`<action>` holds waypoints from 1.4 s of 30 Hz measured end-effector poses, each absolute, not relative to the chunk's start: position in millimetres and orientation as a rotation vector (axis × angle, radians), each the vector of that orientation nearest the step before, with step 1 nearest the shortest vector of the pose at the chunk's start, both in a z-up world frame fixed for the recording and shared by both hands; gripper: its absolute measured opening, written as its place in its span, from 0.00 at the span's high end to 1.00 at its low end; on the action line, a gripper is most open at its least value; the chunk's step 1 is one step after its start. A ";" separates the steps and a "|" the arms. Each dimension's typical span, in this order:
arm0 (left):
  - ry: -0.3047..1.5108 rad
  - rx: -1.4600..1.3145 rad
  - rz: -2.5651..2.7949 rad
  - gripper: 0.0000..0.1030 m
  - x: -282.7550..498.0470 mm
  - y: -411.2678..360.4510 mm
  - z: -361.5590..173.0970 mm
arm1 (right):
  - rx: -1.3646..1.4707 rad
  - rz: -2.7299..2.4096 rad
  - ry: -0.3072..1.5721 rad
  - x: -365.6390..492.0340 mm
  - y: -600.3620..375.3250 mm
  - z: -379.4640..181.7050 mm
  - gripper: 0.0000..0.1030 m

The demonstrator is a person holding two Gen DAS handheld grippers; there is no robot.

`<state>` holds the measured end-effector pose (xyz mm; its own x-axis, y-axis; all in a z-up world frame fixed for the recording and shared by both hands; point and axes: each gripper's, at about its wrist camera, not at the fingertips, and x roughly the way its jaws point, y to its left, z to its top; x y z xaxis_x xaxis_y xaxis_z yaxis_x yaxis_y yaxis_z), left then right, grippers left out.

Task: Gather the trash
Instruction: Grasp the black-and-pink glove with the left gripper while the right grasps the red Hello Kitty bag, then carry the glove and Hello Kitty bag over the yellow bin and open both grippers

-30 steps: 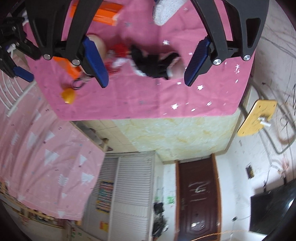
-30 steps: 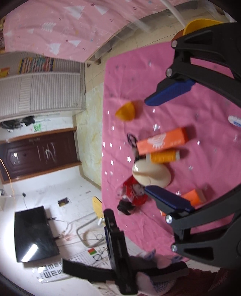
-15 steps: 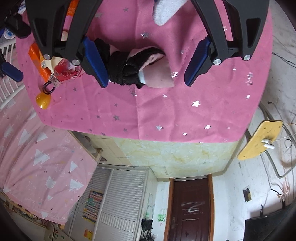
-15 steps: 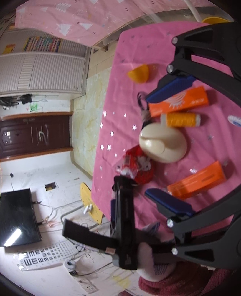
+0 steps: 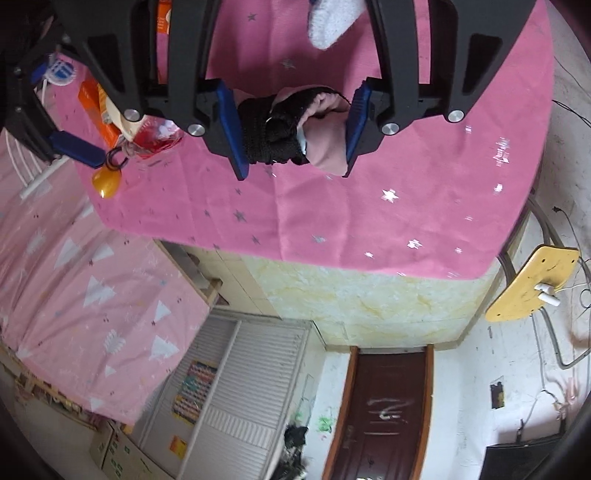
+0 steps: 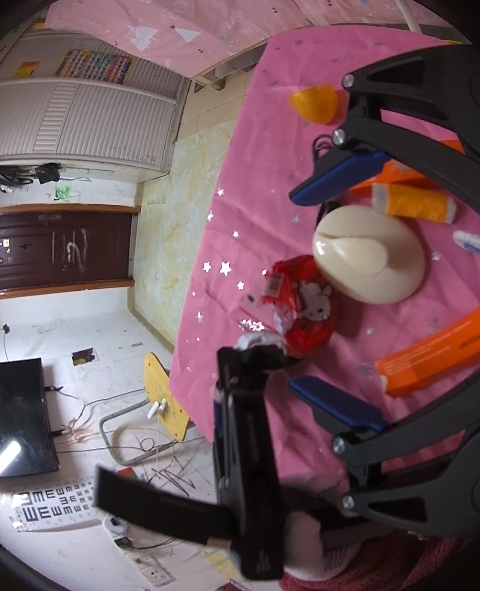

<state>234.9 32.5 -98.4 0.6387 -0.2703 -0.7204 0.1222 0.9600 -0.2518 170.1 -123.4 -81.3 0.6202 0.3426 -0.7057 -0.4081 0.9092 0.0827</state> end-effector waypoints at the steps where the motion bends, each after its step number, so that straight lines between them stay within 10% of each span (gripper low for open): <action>1: 0.839 -0.192 -0.217 0.60 234.2 37.0 -95.5 | -0.092 0.436 0.793 172.7 -120.8 -81.7 0.13; 16: 0.760 -0.214 -0.113 0.60 222.4 85.8 -68.2 | -0.217 0.436 0.978 224.5 -76.5 -111.3 0.14; 19: 0.768 -0.219 -0.115 0.60 221.6 89.2 -70.9 | -0.252 0.416 0.992 225.8 -73.5 -118.0 0.43; 23: 0.776 -0.212 -0.116 0.60 218.9 85.7 -72.5 | -0.284 0.408 0.976 223.0 -73.4 -118.5 0.57; 42: 0.704 -0.119 -0.161 0.60 175.9 27.0 -26.9 | -0.077 0.344 0.706 159.3 -152.3 -37.2 0.58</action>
